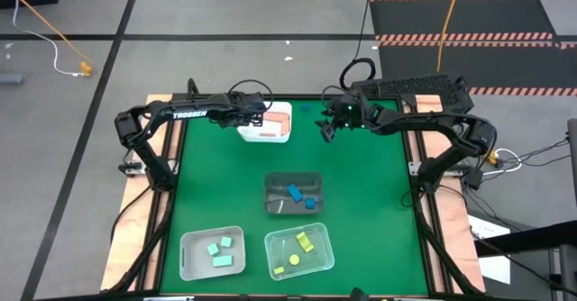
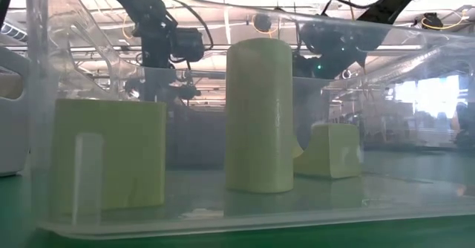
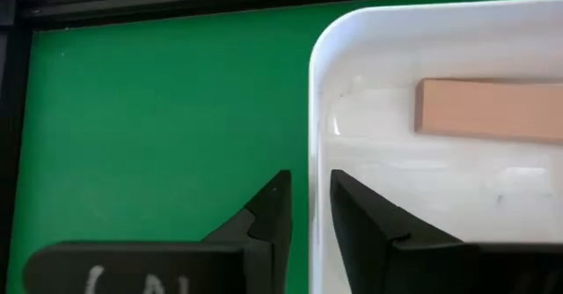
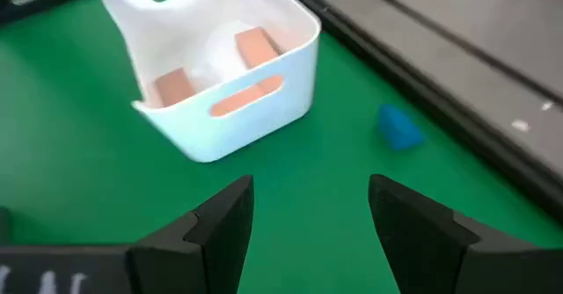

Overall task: Sort & place blocks by color
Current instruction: Adjust the white bin, then put the blue block into the black bin

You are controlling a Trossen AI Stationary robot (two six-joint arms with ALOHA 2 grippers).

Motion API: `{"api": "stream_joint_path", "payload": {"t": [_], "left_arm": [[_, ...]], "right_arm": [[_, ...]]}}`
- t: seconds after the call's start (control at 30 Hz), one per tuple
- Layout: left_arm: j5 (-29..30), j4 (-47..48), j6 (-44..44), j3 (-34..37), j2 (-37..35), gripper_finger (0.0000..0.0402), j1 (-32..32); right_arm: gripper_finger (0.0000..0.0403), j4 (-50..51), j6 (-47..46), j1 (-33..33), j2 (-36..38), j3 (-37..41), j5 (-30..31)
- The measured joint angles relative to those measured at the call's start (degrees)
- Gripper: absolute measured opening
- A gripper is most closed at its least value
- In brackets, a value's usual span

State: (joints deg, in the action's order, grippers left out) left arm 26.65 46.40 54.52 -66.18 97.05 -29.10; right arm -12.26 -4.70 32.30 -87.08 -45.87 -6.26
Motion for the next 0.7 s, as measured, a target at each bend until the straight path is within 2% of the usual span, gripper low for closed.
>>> {"api": "stream_joint_path", "payload": {"t": [0.13, 0.37, 0.47, 0.7], "left_arm": [[-1.3, 0.1, 0.0, 0.0, -0.6, 0.0107, -0.1], [-4.2, 0.1, 0.5, 0.0, -5.6, 0.0149, 0.9], [-4.3, 0.0, -2.0, 0.0, -8.4, 0.0163, 1.6], [-5.9, 0.1, -6.0, 0.0, -15.8, 0.0179, 2.3]], "right_arm": [[0.0217, -0.3, 4.6, 1.1, -0.6, 0.0, 0.0], [0.0217, -1.1, 14.3, 2.2, -1.9, 0.0, 0.0], [0.0221, -2.3, 16.2, 2.8, -2.3, 0.0, 0.1], [0.0226, -1.3, -1.5, 3.3, -2.4, 0.0, 0.5]]}}
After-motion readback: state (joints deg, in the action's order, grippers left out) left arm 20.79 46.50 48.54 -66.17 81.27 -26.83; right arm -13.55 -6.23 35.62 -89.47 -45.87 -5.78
